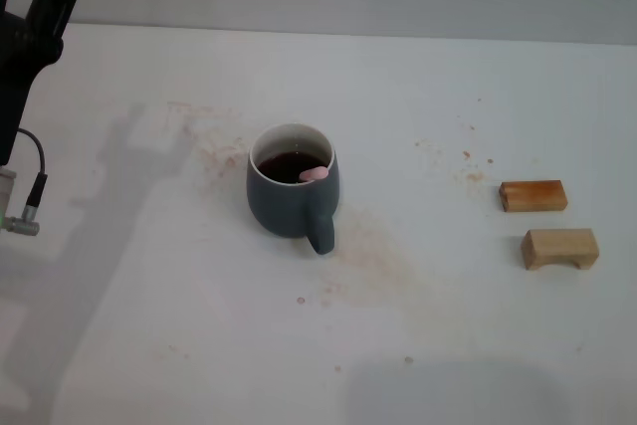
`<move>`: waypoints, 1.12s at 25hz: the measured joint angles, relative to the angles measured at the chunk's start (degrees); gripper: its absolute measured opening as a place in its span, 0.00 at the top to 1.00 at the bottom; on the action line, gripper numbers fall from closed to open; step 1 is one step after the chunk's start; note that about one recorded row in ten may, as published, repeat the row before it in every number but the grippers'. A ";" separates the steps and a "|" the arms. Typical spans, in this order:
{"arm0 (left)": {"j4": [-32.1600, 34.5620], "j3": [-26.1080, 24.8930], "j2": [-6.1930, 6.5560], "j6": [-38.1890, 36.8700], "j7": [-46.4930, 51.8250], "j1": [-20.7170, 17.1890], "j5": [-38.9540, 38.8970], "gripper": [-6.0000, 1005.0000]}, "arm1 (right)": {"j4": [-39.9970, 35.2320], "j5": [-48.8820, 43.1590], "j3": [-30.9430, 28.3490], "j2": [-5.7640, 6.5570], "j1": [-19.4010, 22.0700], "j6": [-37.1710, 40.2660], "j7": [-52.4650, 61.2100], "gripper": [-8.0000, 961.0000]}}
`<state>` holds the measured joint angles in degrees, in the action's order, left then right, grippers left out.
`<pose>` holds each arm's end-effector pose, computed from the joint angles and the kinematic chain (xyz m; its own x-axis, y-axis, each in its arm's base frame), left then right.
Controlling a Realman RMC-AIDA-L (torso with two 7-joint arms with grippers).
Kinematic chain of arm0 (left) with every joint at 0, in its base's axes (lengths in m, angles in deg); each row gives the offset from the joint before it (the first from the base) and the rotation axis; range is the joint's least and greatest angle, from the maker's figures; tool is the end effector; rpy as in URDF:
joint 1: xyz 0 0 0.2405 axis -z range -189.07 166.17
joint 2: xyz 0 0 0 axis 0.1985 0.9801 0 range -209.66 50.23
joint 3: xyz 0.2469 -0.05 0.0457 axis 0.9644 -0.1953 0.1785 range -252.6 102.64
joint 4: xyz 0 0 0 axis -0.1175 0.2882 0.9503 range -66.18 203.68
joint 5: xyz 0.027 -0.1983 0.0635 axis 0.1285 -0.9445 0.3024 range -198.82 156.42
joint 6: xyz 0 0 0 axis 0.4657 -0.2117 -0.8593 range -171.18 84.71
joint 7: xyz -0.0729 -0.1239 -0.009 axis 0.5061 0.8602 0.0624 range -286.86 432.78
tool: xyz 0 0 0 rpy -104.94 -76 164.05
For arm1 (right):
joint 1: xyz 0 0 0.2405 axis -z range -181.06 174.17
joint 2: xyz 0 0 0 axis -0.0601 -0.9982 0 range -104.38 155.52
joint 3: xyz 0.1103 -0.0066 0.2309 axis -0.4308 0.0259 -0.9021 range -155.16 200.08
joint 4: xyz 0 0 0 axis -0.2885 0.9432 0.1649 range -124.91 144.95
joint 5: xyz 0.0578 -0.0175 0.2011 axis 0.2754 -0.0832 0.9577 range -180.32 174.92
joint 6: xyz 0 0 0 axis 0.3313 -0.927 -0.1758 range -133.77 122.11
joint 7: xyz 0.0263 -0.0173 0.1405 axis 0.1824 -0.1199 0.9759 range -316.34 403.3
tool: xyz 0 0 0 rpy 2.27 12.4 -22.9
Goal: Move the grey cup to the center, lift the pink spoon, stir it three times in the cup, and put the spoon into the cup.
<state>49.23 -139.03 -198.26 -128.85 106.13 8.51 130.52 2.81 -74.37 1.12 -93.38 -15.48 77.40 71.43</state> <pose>-0.2686 0.3139 0.0184 0.2267 -0.2937 0.9286 0.8405 -0.4227 -0.3388 0.4418 0.1962 0.1132 0.6071 0.3110 -0.7312 -0.7653 0.4764 -0.4328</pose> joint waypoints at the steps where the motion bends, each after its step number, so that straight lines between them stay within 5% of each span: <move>1: 0.00 0.00 0.00 0.00 0.00 0.00 0.00 0.17 | 0.23 0.01 0.00 -0.03 0.00 0.03 0.00 0.43; 28: -0.17 1.60 -0.21 -2.98 -0.04 -2.37 0.40 0.17 | 1.59 -0.12 0.60 -0.05 0.52 2.61 0.33 0.43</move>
<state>49.06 -137.43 -198.47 -131.83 106.10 6.14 130.92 4.40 -74.49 1.72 -93.43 -14.96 80.01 71.76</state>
